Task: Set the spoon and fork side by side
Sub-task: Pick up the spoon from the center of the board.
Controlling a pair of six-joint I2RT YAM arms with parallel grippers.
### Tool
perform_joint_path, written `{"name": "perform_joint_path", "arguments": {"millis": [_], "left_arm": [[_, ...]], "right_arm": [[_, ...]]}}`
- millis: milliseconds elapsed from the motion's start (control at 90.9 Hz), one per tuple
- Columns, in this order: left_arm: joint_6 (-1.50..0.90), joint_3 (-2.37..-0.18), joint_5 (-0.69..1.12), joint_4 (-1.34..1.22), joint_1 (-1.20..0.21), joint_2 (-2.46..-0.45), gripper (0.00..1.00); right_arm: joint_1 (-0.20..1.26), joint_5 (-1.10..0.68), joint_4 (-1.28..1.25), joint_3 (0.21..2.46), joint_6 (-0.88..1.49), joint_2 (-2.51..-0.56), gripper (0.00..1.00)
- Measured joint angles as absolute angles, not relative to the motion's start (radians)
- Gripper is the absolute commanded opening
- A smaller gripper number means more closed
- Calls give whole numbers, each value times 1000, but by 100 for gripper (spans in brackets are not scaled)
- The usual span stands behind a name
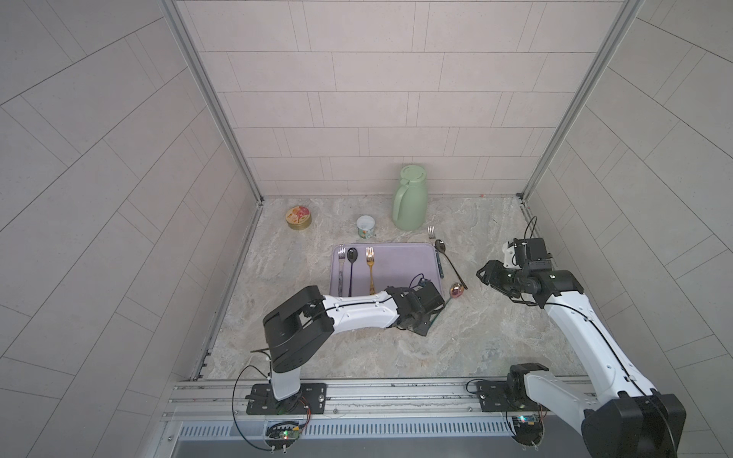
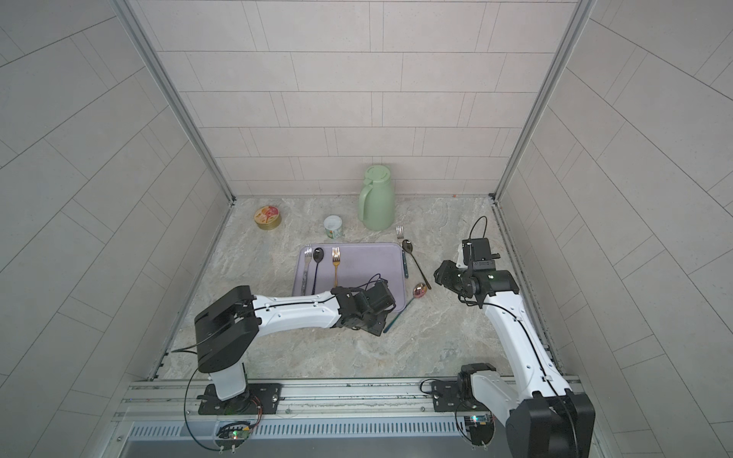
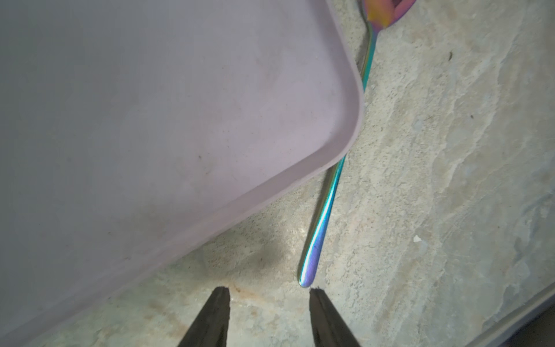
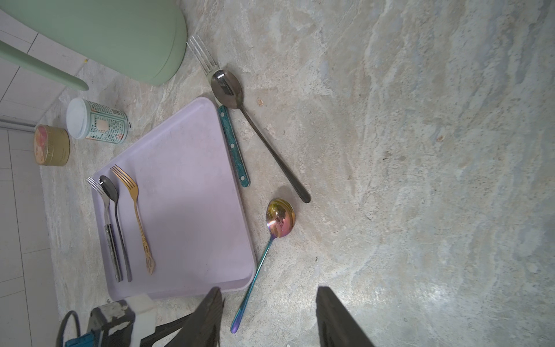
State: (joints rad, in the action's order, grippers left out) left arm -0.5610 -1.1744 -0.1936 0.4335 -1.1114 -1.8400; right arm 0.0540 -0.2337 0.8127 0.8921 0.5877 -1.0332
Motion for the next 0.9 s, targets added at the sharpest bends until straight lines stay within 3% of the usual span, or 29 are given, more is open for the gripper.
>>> {"name": "perform_joint_path", "arguments": {"millis": [903], "left_arm": [[-550,-1310,-28,316,-1266,-2008,50]], "right_arm": [[54,-225,833,851,587,-990,54]]}}
